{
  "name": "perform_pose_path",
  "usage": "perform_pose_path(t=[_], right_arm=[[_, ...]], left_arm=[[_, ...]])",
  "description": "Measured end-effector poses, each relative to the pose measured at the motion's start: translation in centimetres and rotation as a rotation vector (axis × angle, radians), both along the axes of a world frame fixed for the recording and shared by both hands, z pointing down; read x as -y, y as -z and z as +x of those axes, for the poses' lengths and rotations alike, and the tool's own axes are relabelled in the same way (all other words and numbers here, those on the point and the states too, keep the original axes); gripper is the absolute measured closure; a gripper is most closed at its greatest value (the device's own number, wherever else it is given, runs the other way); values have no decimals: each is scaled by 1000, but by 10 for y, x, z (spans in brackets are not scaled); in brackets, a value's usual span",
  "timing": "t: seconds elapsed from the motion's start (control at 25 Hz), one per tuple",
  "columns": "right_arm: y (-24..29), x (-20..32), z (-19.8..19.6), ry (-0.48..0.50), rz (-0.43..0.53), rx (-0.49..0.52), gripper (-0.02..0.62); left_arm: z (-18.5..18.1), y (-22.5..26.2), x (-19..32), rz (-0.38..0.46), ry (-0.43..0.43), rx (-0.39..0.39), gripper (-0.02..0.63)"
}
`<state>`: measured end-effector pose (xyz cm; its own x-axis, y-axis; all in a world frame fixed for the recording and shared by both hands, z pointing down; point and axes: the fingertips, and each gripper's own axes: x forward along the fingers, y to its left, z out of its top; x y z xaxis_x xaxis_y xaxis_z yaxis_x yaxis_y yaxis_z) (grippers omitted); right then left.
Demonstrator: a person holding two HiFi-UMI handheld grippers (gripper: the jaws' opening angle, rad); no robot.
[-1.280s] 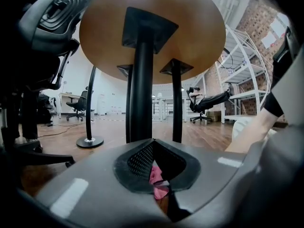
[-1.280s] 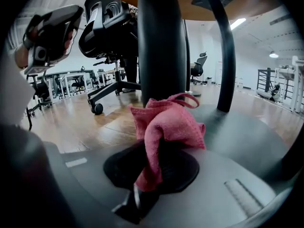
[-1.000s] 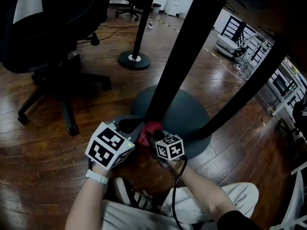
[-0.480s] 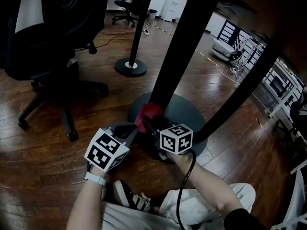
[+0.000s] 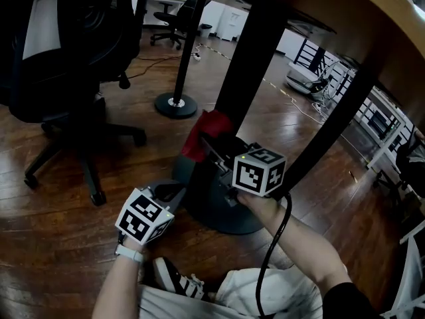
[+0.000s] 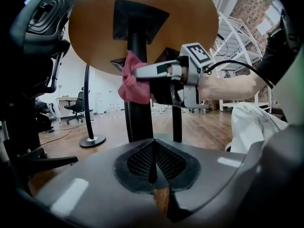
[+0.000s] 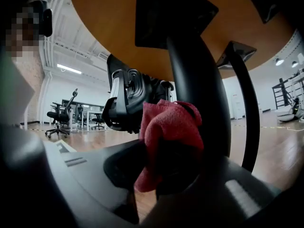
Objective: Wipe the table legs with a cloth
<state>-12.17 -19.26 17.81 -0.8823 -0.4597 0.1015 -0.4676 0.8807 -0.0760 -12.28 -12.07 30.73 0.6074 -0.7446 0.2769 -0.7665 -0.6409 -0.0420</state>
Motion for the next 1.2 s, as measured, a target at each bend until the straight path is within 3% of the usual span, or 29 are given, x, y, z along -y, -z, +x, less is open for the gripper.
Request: perform_pose_path(t=[0.56, 0.8, 1.2], right_arm=[[156, 6, -1, 3, 53, 176, 548], [222, 6, -3, 2, 64, 339, 548], [263, 11, -10, -57, 46, 469, 548]], left_arm=[[3, 9, -3, 26, -8, -17, 614], [3, 8, -4, 23, -11, -15, 614], [0, 13, -3, 36, -2, -23, 614]])
